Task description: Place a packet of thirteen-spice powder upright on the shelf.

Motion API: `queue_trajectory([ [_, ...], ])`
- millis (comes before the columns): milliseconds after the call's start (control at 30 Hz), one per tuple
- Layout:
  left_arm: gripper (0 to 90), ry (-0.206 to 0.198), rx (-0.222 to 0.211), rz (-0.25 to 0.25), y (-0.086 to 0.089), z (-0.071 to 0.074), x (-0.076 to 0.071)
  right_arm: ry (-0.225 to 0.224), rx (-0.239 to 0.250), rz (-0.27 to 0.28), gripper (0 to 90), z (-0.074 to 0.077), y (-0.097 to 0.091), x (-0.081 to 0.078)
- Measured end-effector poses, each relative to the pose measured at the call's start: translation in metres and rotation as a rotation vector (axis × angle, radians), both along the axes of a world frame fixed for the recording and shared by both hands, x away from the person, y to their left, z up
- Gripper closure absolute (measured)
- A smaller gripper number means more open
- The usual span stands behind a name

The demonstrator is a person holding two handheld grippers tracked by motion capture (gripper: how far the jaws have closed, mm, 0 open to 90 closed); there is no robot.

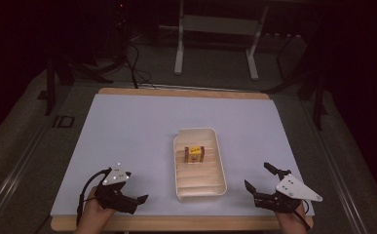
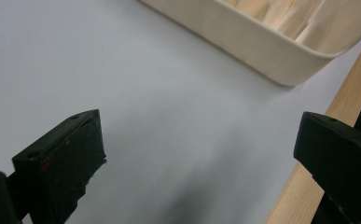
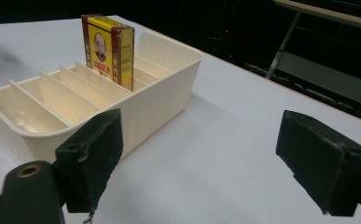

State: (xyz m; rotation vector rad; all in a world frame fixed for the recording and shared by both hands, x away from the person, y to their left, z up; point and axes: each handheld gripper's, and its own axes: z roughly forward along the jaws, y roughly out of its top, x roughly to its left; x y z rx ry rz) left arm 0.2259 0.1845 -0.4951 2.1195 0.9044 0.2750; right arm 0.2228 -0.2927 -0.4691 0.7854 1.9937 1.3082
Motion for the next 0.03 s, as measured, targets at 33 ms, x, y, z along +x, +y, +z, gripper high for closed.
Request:
queue_trajectory([
  [33, 2.1, 0.0, 0.0, 0.0, 0.0, 0.0, 0.0, 0.0, 0.0, 0.0, 14.9, 0.0, 0.0, 0.0],
])
